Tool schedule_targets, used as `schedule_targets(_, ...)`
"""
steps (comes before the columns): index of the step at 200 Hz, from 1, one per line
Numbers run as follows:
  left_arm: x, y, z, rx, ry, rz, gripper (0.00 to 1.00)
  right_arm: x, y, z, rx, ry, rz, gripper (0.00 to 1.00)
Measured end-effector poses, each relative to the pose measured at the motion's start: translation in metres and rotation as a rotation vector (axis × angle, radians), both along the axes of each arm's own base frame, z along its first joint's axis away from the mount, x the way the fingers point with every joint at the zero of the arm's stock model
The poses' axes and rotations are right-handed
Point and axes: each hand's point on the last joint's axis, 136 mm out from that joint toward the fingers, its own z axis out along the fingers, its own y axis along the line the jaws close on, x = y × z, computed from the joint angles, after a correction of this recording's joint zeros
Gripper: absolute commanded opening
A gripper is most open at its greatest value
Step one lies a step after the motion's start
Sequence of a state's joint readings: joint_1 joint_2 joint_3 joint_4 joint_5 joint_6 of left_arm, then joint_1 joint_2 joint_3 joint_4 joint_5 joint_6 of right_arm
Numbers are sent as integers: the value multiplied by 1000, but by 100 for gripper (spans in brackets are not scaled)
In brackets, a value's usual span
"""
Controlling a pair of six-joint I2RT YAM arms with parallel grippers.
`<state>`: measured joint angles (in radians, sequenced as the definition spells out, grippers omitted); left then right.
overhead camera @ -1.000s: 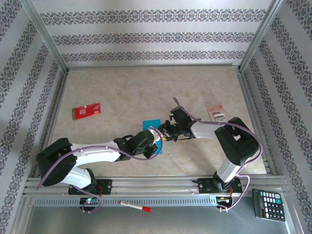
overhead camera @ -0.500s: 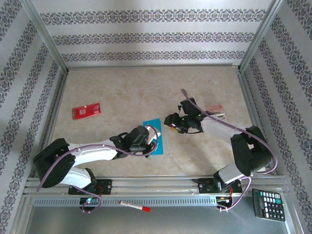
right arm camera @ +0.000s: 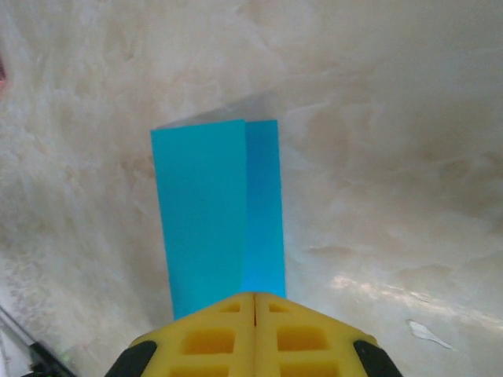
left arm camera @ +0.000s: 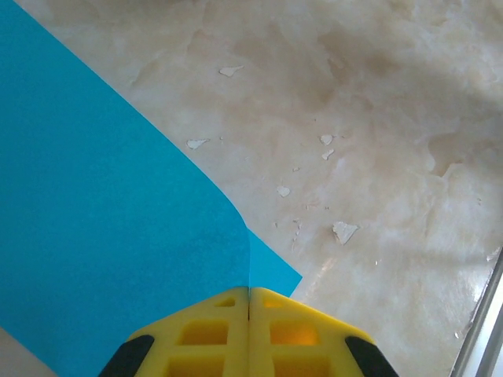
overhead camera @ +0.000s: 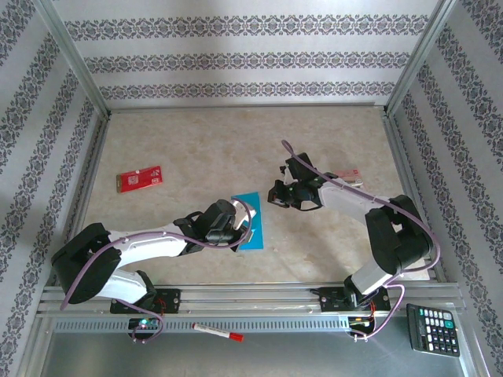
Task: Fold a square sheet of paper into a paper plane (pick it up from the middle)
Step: Fold the triangle a second time at the center of the table.
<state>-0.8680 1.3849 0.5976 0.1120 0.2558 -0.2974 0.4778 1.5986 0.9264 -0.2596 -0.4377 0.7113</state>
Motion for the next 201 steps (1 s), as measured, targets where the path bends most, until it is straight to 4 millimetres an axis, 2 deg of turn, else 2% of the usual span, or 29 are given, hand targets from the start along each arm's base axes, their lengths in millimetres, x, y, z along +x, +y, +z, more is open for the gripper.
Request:
schedule_targets(52, -2, 2, -3, -5, 11, -4, 0, 6, 33, 0, 53, 0, 81, 0)
schedule_targets(104, -2, 3, -4, -9, 22, -4, 0, 15, 58, -30, 72, 55, 124, 0)
schedule_targets(142, -1, 4, -4, -10, 26, 3, 0, 10, 56, -57, 47, 112, 124, 0)
schedule_targets(201, 3, 6, -6, -28, 59, 19, 0, 8, 55, -61, 70, 93, 145, 0)
